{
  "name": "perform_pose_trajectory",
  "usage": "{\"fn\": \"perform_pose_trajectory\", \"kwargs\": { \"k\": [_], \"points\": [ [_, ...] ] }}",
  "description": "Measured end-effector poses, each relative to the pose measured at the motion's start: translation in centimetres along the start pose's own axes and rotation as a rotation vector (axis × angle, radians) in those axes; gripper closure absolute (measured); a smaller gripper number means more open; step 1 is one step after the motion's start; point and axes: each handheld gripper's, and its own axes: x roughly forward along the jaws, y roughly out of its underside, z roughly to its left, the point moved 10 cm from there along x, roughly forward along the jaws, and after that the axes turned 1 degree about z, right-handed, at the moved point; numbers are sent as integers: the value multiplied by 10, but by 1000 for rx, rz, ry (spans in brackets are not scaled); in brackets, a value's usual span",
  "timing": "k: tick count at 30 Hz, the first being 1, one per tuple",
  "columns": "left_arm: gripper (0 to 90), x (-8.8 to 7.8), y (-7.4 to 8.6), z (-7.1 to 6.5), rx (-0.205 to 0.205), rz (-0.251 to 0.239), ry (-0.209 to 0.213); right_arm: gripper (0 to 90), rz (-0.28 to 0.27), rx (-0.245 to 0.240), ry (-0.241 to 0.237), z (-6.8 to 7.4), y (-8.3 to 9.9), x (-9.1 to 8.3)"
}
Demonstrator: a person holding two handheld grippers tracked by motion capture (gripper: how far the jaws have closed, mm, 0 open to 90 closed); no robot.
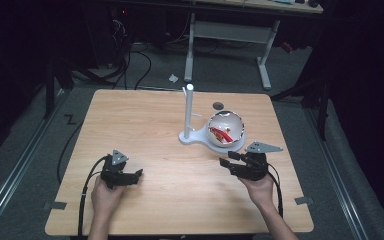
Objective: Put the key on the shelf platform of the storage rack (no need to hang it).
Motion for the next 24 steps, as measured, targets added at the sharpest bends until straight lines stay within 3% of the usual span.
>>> {"fn": "perform_pose_trajectory", "kwargs": {
  "k": [12,24],
  "points": [
    [166,0,0,0,0,0,0,490,63,29,23,-5,28,27],
    [167,0,0,0,0,0,0,488,103,22,49,-8,43,41]
  ]
}}
